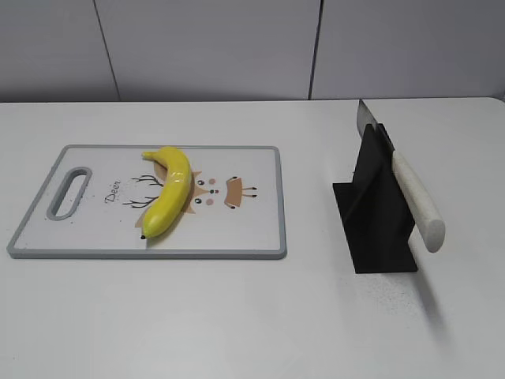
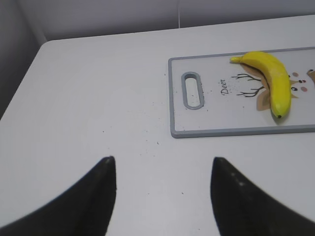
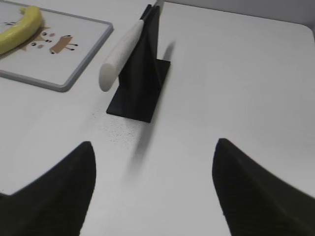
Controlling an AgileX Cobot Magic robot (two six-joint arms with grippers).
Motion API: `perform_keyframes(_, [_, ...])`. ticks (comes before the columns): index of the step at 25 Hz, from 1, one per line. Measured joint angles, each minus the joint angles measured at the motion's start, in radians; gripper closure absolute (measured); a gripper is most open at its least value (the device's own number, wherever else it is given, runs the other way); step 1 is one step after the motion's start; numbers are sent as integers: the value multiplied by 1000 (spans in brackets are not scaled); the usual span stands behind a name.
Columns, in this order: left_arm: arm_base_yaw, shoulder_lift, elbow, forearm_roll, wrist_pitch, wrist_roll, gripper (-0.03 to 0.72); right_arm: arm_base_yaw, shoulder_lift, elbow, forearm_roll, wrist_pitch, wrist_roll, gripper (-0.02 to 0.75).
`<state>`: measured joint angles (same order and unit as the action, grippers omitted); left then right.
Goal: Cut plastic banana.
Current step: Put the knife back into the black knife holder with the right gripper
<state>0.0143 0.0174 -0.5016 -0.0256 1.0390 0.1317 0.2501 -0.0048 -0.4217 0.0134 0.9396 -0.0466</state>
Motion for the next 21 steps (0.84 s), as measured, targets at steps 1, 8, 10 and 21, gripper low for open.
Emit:
perform_keyframes(1, [0,0,0,0,0,0,104,-27,0,0,1,0,0,160])
perform_keyframes(8, [0,0,0,0,0,0,104,-127,0,0,3,0,0,160])
perform_keyframes(10, [0,0,0,0,0,0,104,-127,0,0,4,0,0,160])
perform_keyframes(21, [0,0,0,0,0,0,104,-127,0,0,6,-1,0,160])
